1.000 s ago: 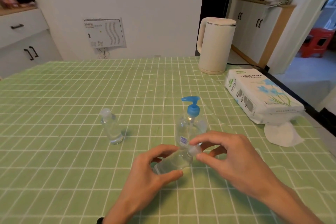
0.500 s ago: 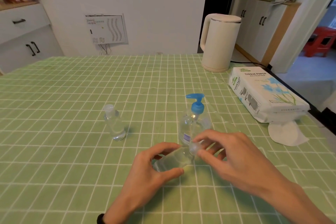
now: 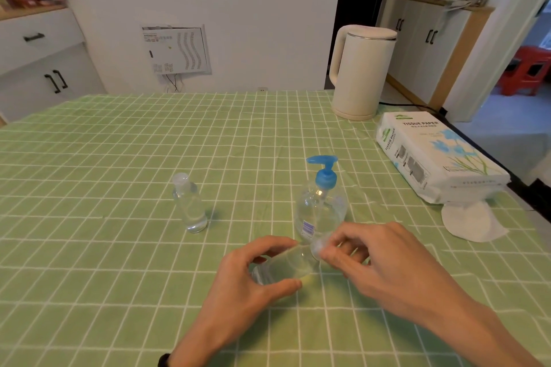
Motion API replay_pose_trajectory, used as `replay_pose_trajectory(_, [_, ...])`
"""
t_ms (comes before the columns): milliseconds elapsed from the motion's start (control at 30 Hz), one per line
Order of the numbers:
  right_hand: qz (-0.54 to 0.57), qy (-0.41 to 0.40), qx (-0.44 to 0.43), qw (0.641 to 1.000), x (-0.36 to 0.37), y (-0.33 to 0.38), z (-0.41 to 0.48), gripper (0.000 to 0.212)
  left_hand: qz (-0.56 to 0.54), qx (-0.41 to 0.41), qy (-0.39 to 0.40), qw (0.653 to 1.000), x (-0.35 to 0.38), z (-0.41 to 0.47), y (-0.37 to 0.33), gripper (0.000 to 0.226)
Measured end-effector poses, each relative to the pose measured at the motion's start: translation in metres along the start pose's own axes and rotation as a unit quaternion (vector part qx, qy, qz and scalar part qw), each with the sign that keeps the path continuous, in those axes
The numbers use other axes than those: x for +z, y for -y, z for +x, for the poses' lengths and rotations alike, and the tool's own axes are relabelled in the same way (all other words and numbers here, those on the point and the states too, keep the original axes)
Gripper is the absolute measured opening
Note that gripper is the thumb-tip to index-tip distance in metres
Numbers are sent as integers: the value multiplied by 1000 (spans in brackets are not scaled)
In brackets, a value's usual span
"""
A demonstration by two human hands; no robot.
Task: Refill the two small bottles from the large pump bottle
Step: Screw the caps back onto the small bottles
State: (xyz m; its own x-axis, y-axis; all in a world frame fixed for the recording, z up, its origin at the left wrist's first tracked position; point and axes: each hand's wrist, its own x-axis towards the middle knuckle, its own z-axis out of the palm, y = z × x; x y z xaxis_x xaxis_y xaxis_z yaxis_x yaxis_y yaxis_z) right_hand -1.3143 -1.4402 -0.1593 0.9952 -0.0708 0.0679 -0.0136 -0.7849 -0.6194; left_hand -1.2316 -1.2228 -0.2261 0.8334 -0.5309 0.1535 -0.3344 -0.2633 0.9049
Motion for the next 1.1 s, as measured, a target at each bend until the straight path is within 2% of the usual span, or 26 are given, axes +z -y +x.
replay_pose_trajectory(67, [20,7,6,1000,0,0,-1,40,-3,0,0,1000,0,0,0,47])
replay_pose_trajectory(167, [13,13,5,1000,1,0,0,34,-2,-3,4,1000,-1,0,1,46])
replay_pose_trajectory(400, [8,18,9,1000,1,4,3,36,-6,-5,3,1000,-1,1,4,46])
replay_pose_trajectory(500, [22,27,3,999,2,6,3,31,-8,-4,3,1000,-2,2,6,47])
replay_pose_trajectory(567, [-6,22,-8,1000,5,3,4,21,-3,-3,3,1000,-2,2,7,47])
replay_pose_trajectory(633, [-1,4,4,1000,5,2,6,30,-2,2,4,1000,-3,2,7,48])
replay_pose_trajectory(733, [33,21,-16,999,6,5,6,37,-3,7,3,1000,-4,2,9,47])
replay_pose_trajectory(833, [14,-5,-31,999,12,5,9,20,2,18,0,1000,-3,3,10,47])
replay_pose_trajectory(1100, [-39,-52,-28,997,24,4,14,20,-10,37,-5,999,-4,4,14,44])
